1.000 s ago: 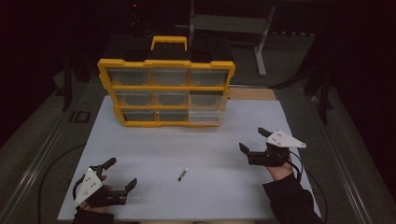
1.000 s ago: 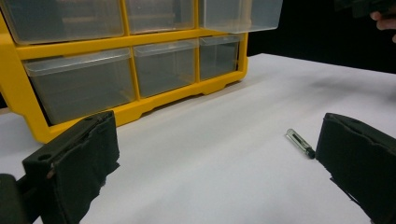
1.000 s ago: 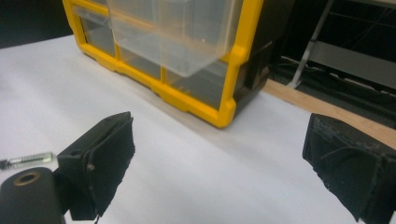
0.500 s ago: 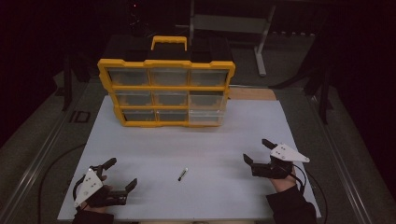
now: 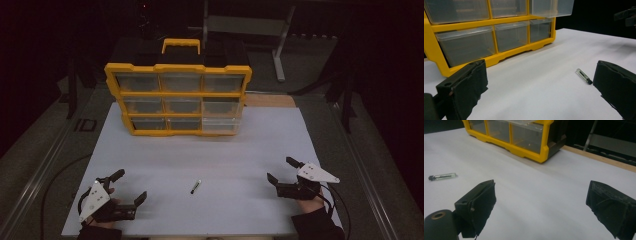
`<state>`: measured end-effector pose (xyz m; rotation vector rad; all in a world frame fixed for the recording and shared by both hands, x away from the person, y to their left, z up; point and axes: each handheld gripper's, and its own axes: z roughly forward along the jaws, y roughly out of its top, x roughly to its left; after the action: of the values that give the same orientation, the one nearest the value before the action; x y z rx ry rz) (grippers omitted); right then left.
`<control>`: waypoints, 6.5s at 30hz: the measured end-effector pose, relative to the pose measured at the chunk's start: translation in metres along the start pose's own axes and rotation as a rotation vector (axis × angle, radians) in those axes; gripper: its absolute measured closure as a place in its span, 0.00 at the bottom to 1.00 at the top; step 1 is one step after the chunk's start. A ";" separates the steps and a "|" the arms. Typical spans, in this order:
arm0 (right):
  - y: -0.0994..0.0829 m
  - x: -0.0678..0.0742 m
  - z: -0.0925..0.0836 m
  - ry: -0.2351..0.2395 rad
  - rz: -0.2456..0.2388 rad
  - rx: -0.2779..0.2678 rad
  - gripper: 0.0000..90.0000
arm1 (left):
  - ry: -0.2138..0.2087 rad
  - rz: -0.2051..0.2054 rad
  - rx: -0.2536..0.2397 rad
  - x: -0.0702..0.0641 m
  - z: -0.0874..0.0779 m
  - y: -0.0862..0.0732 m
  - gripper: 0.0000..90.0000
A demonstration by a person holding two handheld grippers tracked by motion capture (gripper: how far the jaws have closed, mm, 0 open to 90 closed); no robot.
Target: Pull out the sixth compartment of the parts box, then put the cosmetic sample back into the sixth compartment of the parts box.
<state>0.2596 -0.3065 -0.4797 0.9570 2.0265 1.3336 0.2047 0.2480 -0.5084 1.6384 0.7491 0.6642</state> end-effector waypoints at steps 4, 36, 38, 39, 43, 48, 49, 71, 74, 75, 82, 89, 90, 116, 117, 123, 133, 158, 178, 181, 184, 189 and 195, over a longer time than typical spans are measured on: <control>-0.004 -0.003 -0.007 -0.011 0.015 -0.011 0.10 | 0.001 0.000 -0.001 0.000 -0.001 0.000 0.00; -0.011 0.004 0.003 -0.033 -0.024 -0.011 0.10 | -0.001 -0.008 0.003 0.001 0.000 -0.001 0.00; -0.011 0.005 0.003 -0.031 -0.028 -0.009 0.10 | -0.001 -0.009 0.004 0.001 0.000 -0.001 0.00; -0.011 0.005 0.003 -0.034 -0.033 -0.006 0.10 | 0.000 -0.008 0.005 0.001 0.000 -0.001 0.00; -0.011 0.005 0.003 -0.031 -0.035 -0.008 0.10 | -0.004 -0.014 0.008 0.000 0.001 -0.001 0.00; -0.011 0.005 0.003 -0.032 -0.033 -0.015 0.10 | -0.004 -0.023 0.013 0.001 0.002 -0.001 0.00; -0.011 0.005 0.003 -0.030 -0.033 -0.014 0.10 | -0.005 -0.020 0.018 0.001 0.002 -0.001 0.00; -0.008 0.006 0.001 -0.033 -0.029 -0.026 0.10 | -0.079 -0.016 0.078 -0.014 0.005 0.050 0.00; -0.007 0.008 0.001 -0.033 -0.031 -0.029 0.10 | -0.097 -0.009 0.077 -0.015 0.006 0.065 0.00; -0.007 0.008 0.001 -0.032 -0.032 -0.029 0.10 | -0.096 0.002 0.078 -0.016 0.006 0.069 0.00; -0.006 0.009 0.002 -0.027 -0.030 -0.034 0.10 | -0.132 0.011 0.097 -0.018 0.014 0.092 0.00; -0.005 0.009 0.001 -0.025 -0.026 -0.038 0.10 | -0.120 0.030 0.117 -0.027 0.024 0.115 0.00; -0.005 0.009 0.001 -0.025 -0.027 -0.039 0.10 | -0.112 0.030 0.124 -0.028 0.026 0.119 0.00; -0.004 0.010 0.002 -0.018 -0.022 -0.045 0.10 | -0.147 0.028 0.132 -0.081 0.079 0.130 0.00; -0.004 0.010 0.002 -0.017 -0.022 -0.044 0.10 | -0.132 0.021 0.141 -0.083 0.081 0.128 0.00; -0.004 0.010 0.002 -0.016 -0.019 -0.047 0.10 | -0.103 0.014 0.158 -0.085 0.091 0.115 0.00; -0.004 0.010 0.002 -0.013 -0.021 -0.044 0.10 | -0.087 -0.039 0.242 -0.086 0.106 0.096 0.00; -0.005 0.010 0.002 -0.008 -0.024 -0.039 0.10 | -0.117 -0.103 0.414 -0.083 0.137 0.057 0.00; -0.006 0.010 0.003 -0.007 -0.026 -0.028 0.10 | -0.107 -0.086 0.561 -0.086 0.150 0.040 0.08; -0.006 0.011 0.003 -0.009 -0.027 -0.027 0.10 | -0.100 -0.096 0.585 -0.087 0.152 0.038 0.10; -0.006 0.010 0.003 -0.007 -0.027 -0.027 0.11 | -0.096 -0.110 0.613 -0.087 0.153 0.037 0.15; -0.006 0.011 0.004 -0.007 -0.031 -0.025 0.11 | -0.107 -0.097 0.666 -0.090 0.156 0.034 0.22; -0.007 0.011 0.004 -0.007 -0.029 -0.025 0.11 | -0.127 -0.097 0.691 -0.091 0.158 0.033 0.43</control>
<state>0.2540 -0.2977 -0.4875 0.9169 2.0064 1.3348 0.2711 0.0749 -0.5075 2.2234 1.0263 0.2265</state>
